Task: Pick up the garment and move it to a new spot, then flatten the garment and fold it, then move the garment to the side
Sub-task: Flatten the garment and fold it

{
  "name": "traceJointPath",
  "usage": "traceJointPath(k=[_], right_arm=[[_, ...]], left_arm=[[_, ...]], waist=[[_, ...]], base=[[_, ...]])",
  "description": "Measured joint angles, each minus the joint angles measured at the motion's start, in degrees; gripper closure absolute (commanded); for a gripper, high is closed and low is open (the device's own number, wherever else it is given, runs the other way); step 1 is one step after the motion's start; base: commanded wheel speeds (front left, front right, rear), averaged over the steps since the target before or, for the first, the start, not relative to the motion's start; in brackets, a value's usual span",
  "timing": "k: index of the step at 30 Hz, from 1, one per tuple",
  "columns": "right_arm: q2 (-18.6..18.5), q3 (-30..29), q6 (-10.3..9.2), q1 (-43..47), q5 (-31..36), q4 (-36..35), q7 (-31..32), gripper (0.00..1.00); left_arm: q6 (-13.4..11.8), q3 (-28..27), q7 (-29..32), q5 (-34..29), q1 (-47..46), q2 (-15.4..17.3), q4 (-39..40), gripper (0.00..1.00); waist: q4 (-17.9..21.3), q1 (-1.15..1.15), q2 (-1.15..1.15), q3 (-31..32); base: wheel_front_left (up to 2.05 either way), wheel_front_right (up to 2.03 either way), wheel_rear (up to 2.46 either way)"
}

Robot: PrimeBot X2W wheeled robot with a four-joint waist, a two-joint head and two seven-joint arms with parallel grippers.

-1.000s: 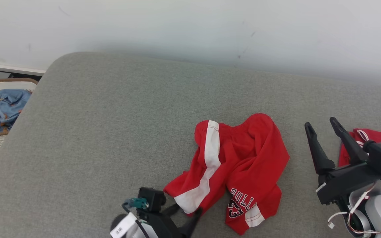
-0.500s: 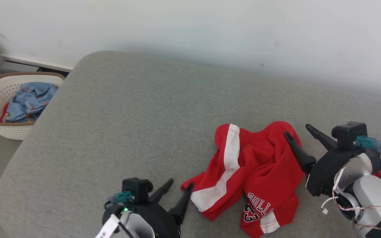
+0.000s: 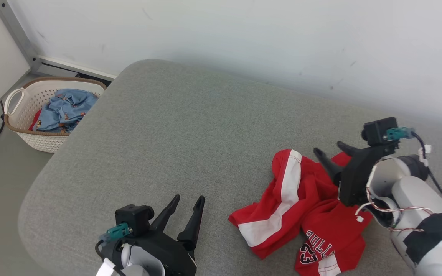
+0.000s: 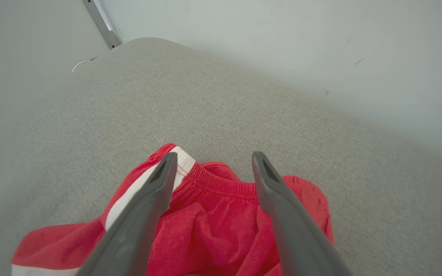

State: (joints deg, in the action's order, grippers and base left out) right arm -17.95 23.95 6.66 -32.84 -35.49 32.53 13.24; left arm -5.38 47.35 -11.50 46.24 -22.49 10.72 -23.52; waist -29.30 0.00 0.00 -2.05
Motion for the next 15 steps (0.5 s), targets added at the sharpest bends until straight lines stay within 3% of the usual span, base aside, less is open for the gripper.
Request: traceJointPath(k=[3,15], right_arm=[[2.3,1.2,0.46,-1.4,-1.8,2.8,1.5,0.0],[1.3,6.6,0.47,-2.0,-1.6,5.3,4.9,0.0]], left_arm=[[-0.2,-0.4,-0.2,0.0,0.6,0.1,0.8,0.0],[-0.7,-1.4,-0.7,-0.5,1.0,-0.1,3.3,0.0]], waist=[[0.0,0.0,0.0,-0.1],[1.7,0.0,0.0,-1.6]], base=[[0.0,0.0,0.0],[0.0,0.0,0.0]])
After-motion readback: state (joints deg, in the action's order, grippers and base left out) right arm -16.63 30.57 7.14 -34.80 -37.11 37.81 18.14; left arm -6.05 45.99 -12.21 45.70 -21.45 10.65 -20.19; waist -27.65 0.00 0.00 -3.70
